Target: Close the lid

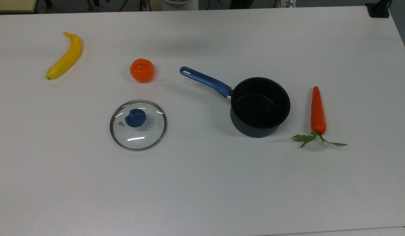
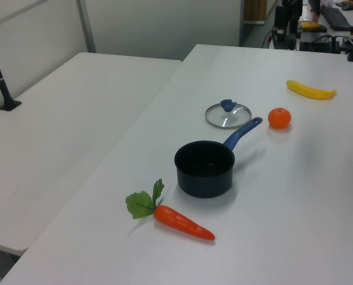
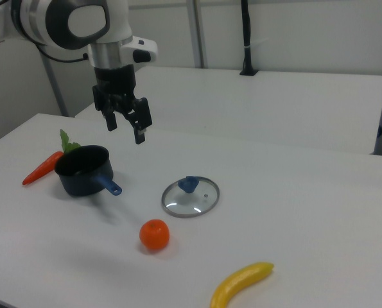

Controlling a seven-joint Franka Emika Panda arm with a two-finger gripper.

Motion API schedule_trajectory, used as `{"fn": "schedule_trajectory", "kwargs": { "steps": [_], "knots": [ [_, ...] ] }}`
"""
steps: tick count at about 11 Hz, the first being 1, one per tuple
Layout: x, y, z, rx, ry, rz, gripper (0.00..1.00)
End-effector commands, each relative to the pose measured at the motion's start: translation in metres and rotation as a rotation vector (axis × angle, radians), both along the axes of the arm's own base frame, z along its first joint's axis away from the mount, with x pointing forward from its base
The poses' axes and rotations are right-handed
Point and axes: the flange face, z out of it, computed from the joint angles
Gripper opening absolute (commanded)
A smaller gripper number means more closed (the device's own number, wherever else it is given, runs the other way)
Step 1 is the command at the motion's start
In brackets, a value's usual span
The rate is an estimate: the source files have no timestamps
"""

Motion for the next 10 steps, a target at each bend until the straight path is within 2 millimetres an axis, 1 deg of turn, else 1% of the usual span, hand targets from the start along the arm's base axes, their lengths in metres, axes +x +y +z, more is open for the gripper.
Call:
{"fn": "schedule_trajectory", "kwargs": {
  "steps": [1,3,4,5,7,8,9,10],
  "knots": [
    [-0.002,-0.023,0.016,0.073,-0.026,-0.036,1.0],
    [0.002,-0.023,0.011,0.075,-0.028,-0.036,1.0],
    [0.01,-0.023,0.012,0.071,-0.053,-0.045,1.0],
    [0.023,-0.021,0.006,0.062,-0.075,-0.052,1.0],
    [0.039,-0.027,-0.006,0.049,-0.116,-0.1,1.0],
    [0.05,-0.03,-0.016,0.036,-0.138,-0.123,1.0],
    [0.06,-0.034,-0.033,0.029,-0.133,-0.122,1.0],
    [0.071,-0.046,-0.05,0.017,-0.145,-0.135,1.0]
  ]
}}
